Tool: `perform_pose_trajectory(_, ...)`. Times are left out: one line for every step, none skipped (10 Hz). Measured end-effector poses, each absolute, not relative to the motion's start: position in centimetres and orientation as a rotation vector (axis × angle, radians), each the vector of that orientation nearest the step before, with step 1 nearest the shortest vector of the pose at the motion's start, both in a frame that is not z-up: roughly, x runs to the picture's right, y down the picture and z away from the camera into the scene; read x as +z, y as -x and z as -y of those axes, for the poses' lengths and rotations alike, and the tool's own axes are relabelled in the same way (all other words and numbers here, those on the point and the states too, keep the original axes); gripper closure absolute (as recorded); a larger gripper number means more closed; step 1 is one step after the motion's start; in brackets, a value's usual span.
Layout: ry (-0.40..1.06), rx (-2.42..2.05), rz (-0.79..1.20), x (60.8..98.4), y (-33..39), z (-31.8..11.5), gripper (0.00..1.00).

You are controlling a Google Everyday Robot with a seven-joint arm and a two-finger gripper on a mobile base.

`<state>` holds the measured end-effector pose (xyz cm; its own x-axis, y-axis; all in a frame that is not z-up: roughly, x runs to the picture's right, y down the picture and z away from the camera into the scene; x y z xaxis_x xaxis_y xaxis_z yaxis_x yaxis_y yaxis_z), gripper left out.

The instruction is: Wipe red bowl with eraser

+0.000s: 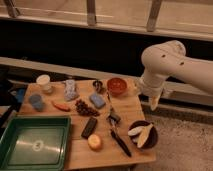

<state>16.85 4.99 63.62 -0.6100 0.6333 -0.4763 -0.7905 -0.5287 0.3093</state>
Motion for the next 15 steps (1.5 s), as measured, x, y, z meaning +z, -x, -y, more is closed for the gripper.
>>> perform_pose_trajectory(0.415, 2.143, -0.611, 63.6, -15.0, -4.7, 0.35)
perform_pose_trajectory(0.439, 2.118, -0.59, 63.7, -13.1, -4.5, 0.35)
perform_pose_trajectory(0.468, 2.085, -0.565, 63.8, -10.8, -4.3, 0.35)
perform_pose_trajectory(0.495, 2.055, -0.544, 63.8, -9.0, -4.3, 0.35)
perform_pose_trajectory(0.517, 2.034, -0.527, 63.9, -7.7, -4.5, 0.35)
perform_pose_trajectory(0.548, 2.002, -0.503, 64.0, -5.7, -5.0, 0.35)
perform_pose_trajectory(0.567, 1.985, -0.488, 64.0, -4.2, -5.5, 0.35)
perform_pose_trajectory(0.571, 1.987, -0.489, 64.0, -4.1, -5.6, 0.35)
perform_pose_trajectory(0.564, 1.99, -0.49, 64.0, -4.5, -5.6, 0.35)
perform_pose_trajectory(0.565, 1.988, -0.491, 64.0, -4.4, -5.6, 0.35)
perform_pose_trajectory(0.567, 1.984, -0.491, 64.0, -4.2, -5.6, 0.35)
perform_pose_trajectory(0.557, 1.982, -0.495, 63.9, -4.5, -5.5, 0.35)
perform_pose_trajectory(0.552, 1.967, -0.516, 64.1, -4.3, -6.2, 0.35)
perform_pose_trajectory(0.562, 1.955, -0.522, 64.5, -3.8, -6.9, 0.35)
perform_pose_trajectory(0.575, 1.947, -0.533, 65.3, -3.6, -7.9, 0.35)
